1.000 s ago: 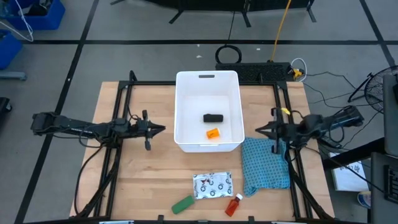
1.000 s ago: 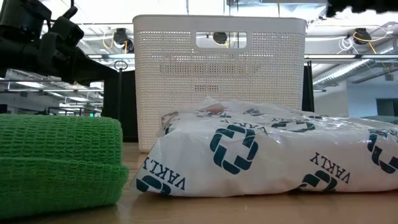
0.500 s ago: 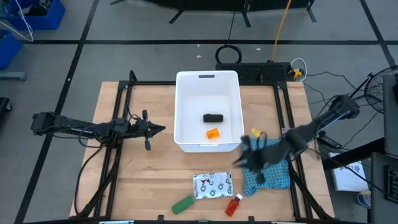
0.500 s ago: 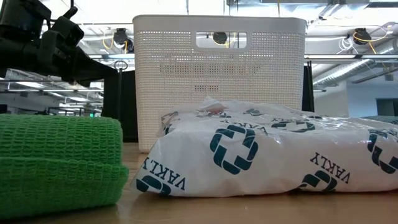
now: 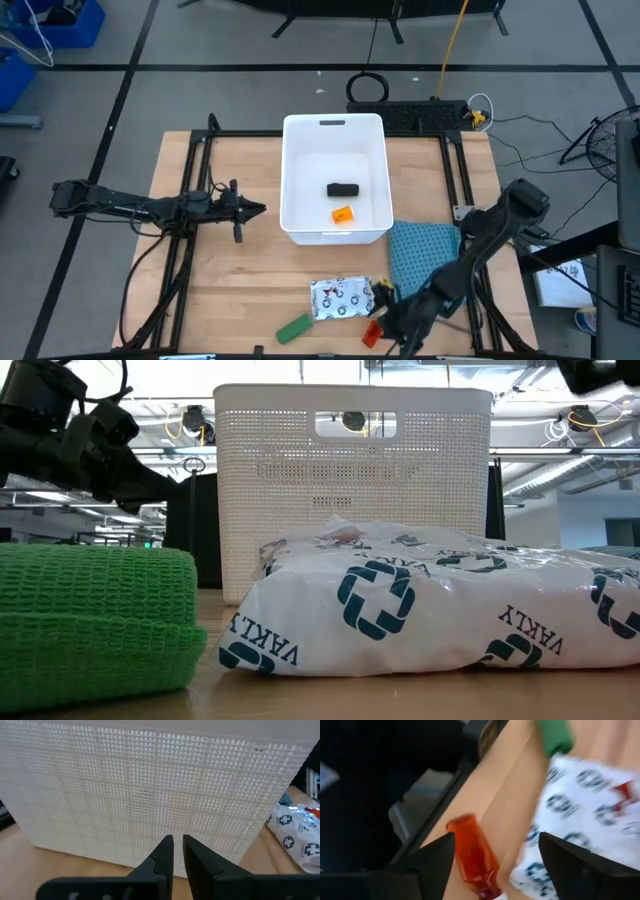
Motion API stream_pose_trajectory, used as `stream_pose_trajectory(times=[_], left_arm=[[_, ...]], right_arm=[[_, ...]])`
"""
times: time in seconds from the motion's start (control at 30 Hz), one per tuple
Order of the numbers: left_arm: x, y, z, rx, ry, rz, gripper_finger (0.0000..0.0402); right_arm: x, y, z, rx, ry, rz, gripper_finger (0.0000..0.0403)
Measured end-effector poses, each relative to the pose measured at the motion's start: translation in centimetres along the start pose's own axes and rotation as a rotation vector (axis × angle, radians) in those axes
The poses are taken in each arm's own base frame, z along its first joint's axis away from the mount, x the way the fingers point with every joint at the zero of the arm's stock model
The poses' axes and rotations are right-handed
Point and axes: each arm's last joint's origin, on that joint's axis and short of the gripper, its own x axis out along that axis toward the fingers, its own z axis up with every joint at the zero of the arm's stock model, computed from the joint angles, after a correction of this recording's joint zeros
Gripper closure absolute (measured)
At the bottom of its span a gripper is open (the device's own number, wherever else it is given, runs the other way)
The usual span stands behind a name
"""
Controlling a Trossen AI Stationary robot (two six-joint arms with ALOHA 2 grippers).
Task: Pick & place medical supplies in basket/bin
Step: Put the red bottle into the white bin
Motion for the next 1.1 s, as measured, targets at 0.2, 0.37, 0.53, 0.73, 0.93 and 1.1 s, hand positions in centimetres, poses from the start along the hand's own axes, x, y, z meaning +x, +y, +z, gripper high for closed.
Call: stream_pose_trajectory(times=[0.2, 0.37, 0.53, 0.73, 0.93, 1.1], left_arm=[[0.0, 0.0, -0.1, -0.019, 0.006, 0.0, 0.0368], [0.0, 0.0, -0.1, 0.007, 0.008, 0.001, 0.0368], [0.0, 0.0, -0.2, 0.012, 0.021, 0.002, 0.0359], [0.0, 0.1, -0.6, 0.011, 0.059, 0.007, 0.0355], [0.0, 0.1, -0.6, -0.012, 0.067, 0.008, 0.0355], [0.0, 0.1, -0.7, -0.016, 0.067, 0.005, 0.0355]], right_arm=[[1.8, 1.1, -1.2, -0.096, 0.049, -0.001, 0.01], [2.9, 1.3, -1.1, -0.164, 0.006, -0.009, 0.0099], [3.3, 1.5, -0.8, -0.195, -0.029, -0.003, 0.01], [4.1, 1.7, -1.0, -0.185, -0.04, 0.026, 0.0118], [5.8, 2.0, -2.4, -0.186, 0.028, 0.022, 0.0124], [7.1, 2.1, -3.5, -0.192, 0.078, 0.013, 0.0124]])
